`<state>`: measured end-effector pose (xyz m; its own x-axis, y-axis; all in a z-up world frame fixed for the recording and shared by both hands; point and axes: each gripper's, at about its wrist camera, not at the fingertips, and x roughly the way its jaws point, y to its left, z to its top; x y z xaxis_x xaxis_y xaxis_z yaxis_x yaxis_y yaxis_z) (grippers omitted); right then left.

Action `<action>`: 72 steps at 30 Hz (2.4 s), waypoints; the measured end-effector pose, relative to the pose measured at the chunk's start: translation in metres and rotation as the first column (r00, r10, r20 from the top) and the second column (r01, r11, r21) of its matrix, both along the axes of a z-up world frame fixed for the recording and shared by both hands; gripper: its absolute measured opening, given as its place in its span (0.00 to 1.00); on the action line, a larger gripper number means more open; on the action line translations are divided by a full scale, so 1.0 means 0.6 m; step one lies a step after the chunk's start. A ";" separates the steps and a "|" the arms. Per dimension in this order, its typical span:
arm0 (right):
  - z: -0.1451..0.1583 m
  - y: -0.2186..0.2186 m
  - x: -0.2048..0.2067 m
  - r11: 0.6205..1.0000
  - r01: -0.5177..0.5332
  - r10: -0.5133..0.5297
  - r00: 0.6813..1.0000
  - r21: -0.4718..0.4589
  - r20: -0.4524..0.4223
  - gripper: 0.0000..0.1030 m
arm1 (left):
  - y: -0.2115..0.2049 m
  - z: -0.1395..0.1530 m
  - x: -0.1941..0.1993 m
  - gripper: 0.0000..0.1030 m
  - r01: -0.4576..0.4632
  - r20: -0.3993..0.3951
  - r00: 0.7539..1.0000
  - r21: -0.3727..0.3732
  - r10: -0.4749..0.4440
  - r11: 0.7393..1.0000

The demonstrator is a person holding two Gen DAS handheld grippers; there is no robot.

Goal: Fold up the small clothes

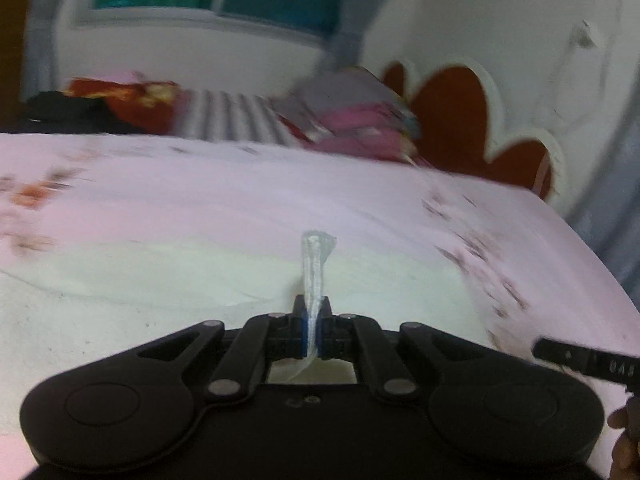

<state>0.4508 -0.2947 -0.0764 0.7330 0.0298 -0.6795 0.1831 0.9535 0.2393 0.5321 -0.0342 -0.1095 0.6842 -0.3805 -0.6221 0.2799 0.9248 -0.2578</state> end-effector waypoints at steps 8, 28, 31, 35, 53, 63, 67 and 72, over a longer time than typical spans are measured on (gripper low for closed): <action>0.019 -0.057 -0.024 0.999 0.044 -0.045 0.999 0.018 0.016 0.69 | -0.111 -0.050 -0.002 0.04 0.088 -0.058 0.995 0.043 -0.086 0.995; -0.031 0.011 0.039 0.939 -0.101 0.117 0.993 0.327 -0.027 0.46 | 0.256 -0.019 -0.170 0.57 -0.313 -0.009 0.948 0.161 0.318 0.936; -0.049 0.037 0.058 0.939 -0.119 0.145 0.988 0.323 -0.059 0.46 | 0.278 -0.037 -0.154 0.57 -0.306 -0.042 0.948 0.162 0.316 0.938; -0.055 0.063 0.076 0.953 -0.130 0.155 0.985 0.275 -0.071 0.46 | 0.284 -0.058 -0.128 0.55 -0.302 -0.058 0.948 0.149 0.313 0.942; -0.037 0.014 0.047 0.990 -0.062 0.063 0.998 0.126 0.000 0.05 | 0.292 -0.061 -0.121 0.45 -0.252 -0.047 0.963 0.180 0.264 0.951; -0.037 0.016 0.047 0.992 -0.061 0.063 0.998 0.114 -0.011 0.05 | 0.295 -0.059 -0.117 0.44 -0.240 -0.062 0.965 0.189 0.256 0.952; -0.058 0.015 0.053 0.992 -0.058 0.064 0.997 0.110 -0.048 0.05 | 0.295 -0.060 -0.116 0.44 -0.233 -0.064 0.966 0.196 0.250 0.952; -0.063 0.020 0.050 0.994 -0.069 0.074 0.995 0.082 -0.062 0.05 | 0.295 -0.057 -0.115 0.44 -0.220 -0.079 0.968 0.204 0.240 0.954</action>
<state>0.4806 -0.2824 -0.1142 0.6815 0.1367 -0.7189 0.1324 0.9431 0.3049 0.4629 0.1427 -0.1439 0.6679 -0.0867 -0.7392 0.0354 0.9958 -0.0848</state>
